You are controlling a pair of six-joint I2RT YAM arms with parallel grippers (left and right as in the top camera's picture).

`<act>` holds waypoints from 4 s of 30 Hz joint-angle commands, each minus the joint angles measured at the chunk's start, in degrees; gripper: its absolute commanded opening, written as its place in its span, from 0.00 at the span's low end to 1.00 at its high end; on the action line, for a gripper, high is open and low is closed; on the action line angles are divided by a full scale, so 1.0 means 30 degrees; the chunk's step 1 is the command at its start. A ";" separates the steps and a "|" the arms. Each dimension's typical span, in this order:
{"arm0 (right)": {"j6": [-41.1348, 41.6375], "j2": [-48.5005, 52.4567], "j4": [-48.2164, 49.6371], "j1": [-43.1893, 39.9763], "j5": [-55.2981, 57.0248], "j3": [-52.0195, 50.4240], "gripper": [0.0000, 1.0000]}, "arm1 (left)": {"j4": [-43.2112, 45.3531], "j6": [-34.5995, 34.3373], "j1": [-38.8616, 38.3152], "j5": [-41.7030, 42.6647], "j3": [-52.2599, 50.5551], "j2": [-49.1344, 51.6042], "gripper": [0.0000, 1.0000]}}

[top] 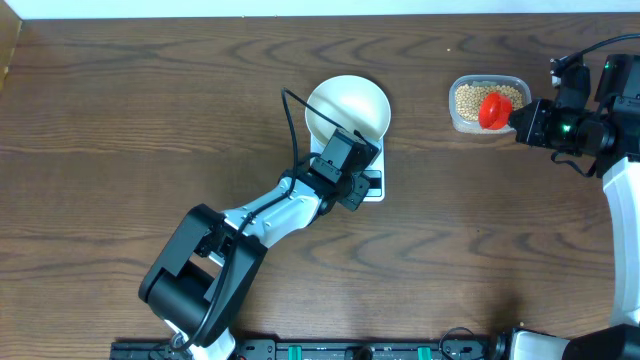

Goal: Scoop item into bowl and weigh 50g on scale
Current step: 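Press the TARE button on the scale with the left gripper, then pull the left gripper back from the scale buttons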

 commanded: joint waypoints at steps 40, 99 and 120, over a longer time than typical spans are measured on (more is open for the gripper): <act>-0.0321 -0.0284 0.0109 -0.0146 -0.0051 0.0342 0.01 | -0.0889 -0.0007 0.0634 -0.1989 0.0029 -0.6783 0.07; 0.0940 -0.0284 0.3016 -0.0146 0.2142 0.0342 0.01 | -0.7766 -0.1384 0.1297 -0.0823 0.0022 -1.1220 0.08; -0.0291 -0.0277 0.0561 -0.0138 0.2142 0.0335 0.01 | -0.9493 -0.1588 0.1297 -0.2339 -0.0663 -1.1548 0.17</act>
